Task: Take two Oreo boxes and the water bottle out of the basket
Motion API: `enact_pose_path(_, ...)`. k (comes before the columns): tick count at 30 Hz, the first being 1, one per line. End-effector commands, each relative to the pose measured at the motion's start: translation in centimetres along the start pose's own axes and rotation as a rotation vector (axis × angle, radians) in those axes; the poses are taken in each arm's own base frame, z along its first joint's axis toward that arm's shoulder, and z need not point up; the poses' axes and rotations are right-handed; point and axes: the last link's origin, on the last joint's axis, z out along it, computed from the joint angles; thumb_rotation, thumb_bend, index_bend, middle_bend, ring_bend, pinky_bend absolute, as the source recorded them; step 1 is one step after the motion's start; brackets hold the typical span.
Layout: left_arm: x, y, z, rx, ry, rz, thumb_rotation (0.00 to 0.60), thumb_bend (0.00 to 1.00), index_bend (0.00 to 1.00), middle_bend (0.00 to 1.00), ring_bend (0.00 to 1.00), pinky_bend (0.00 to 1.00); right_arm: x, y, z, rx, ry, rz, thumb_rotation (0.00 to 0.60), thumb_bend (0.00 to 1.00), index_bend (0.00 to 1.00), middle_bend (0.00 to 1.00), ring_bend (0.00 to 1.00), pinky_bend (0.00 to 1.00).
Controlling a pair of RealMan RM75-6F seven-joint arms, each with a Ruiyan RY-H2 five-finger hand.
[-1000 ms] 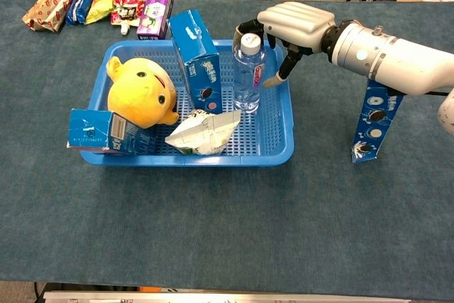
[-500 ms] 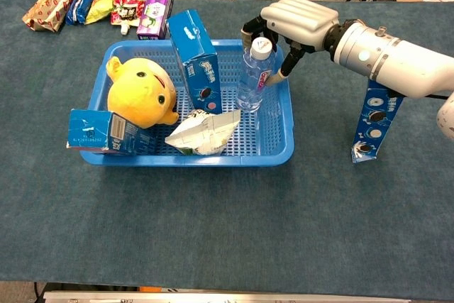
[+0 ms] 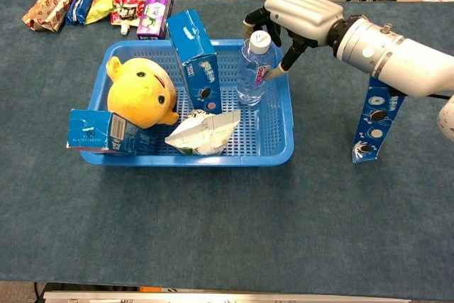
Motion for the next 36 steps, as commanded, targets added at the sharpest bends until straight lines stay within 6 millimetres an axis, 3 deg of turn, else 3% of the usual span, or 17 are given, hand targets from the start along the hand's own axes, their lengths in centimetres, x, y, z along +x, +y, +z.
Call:
enact_pose_path(1,0.0,0.0,0.0,0.001,-0.001,0.001,0.6,0.38,0.48,0.52,0.44,0.53,0.5,0.0,0.0,-0.003,0.013,0.02,0.6,0.0,0.55,0.63,0.63,0.47)
enact_pose_path(31,-0.1,-0.1,0.1,0.005,-0.004,0.004,0.6,0.38,0.48,0.52,0.44,0.53,5.3,-0.5,-1.0,-0.001,0.149,0.036,0.6,0.0,0.56,0.63,0.63,0.47)
enact_pose_path(36,-0.1,-0.2,0.1,0.007,-0.004,0.006,0.6,0.38,0.48,0.52,0.44,0.53,6.8,-0.5,-1.6,-0.001,0.202,0.028,0.6,0.0,0.56,0.63,0.63,0.47)
